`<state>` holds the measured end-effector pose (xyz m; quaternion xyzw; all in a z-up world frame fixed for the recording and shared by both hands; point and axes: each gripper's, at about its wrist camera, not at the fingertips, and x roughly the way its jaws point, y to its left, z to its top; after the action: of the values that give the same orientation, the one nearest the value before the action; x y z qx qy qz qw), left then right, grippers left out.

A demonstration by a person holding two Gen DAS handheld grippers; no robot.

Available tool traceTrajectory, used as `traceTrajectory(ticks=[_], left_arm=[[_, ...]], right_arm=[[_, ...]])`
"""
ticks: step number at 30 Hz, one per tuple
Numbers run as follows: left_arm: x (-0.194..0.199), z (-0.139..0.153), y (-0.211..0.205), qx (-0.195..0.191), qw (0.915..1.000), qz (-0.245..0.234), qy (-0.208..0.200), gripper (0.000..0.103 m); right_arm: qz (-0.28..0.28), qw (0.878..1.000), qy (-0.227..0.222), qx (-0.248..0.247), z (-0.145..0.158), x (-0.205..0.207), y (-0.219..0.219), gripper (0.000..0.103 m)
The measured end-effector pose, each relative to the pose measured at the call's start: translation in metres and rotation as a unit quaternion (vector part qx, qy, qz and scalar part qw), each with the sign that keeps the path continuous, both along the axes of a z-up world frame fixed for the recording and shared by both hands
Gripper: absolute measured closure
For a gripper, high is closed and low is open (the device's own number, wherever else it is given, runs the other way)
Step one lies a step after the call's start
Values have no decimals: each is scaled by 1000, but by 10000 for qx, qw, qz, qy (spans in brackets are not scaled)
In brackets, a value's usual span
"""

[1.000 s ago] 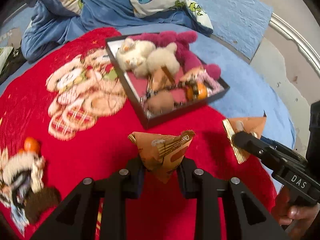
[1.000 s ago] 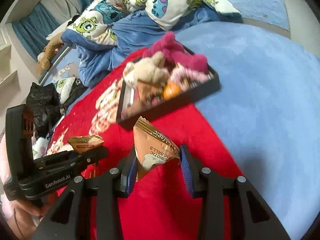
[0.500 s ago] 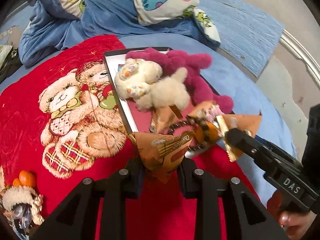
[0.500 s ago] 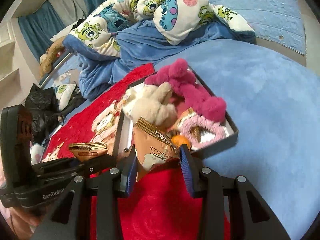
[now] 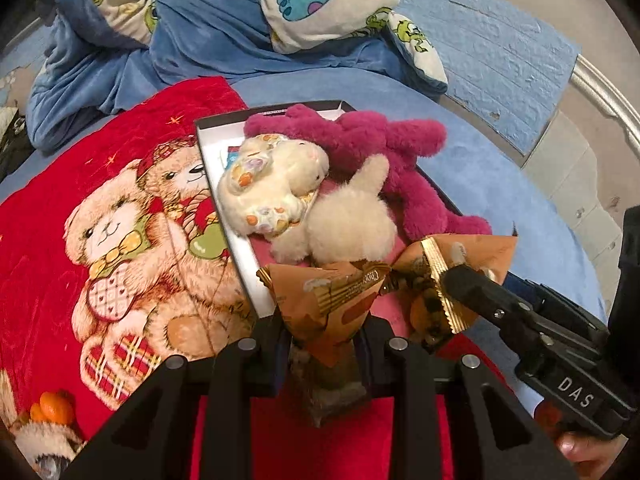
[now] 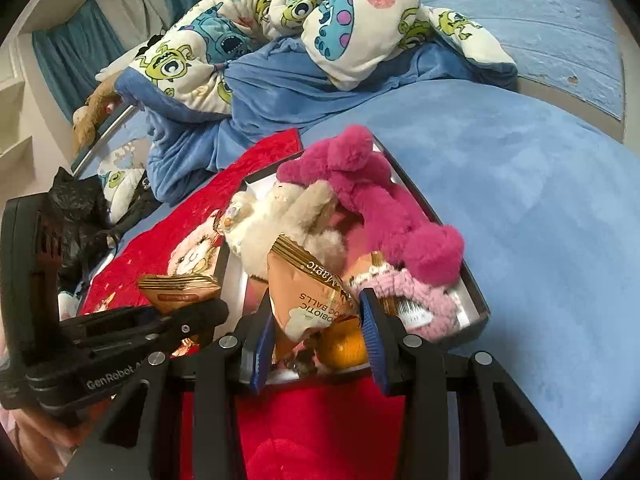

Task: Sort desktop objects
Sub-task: 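Carry both snack packets to the black tray with both tools, then open both tools to drop the snack packets into the black tray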

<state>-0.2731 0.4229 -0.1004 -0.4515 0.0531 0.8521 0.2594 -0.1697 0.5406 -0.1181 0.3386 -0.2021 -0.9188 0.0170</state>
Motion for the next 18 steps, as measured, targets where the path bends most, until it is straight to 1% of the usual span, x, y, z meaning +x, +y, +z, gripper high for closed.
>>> traceTrajectory(ticks=[4,6,7,8,9,10,12,13,18], left_arm=[[-11,-17,6,-157,9998,60,-146,74],[-13,-23,6,-198,9998,30,-51,74],[-12,-24,8,-257,9997,-48,14,74],[-11,-27,14,-438,9990,-115,62,74],[-9,-30,17,-524,9985,-135,99,75],[-7,-32,20,-649,9977,-105,187,75],[-7,-34,18,-528,9983,-77,219,75],[-6,-34,17,-488,9985,-82,222,75],[-4,-35,18,-566,9978,-125,333,75]], right_arm=[[3,9997,-199,143,-12,-16,-1,64],[23,9991,-371,207,-22,-23,0,64],[47,9991,-397,119,-27,-26,1,64],[51,9992,-383,68,-30,-28,1,64],[73,9993,-325,166,-31,-29,-1,64],[107,9987,-335,375,-32,-32,-5,64],[55,9962,-430,750,-32,-35,-12,64],[32,9963,-401,756,-33,-35,-12,64],[32,9959,-188,887,-34,-29,-12,64]])
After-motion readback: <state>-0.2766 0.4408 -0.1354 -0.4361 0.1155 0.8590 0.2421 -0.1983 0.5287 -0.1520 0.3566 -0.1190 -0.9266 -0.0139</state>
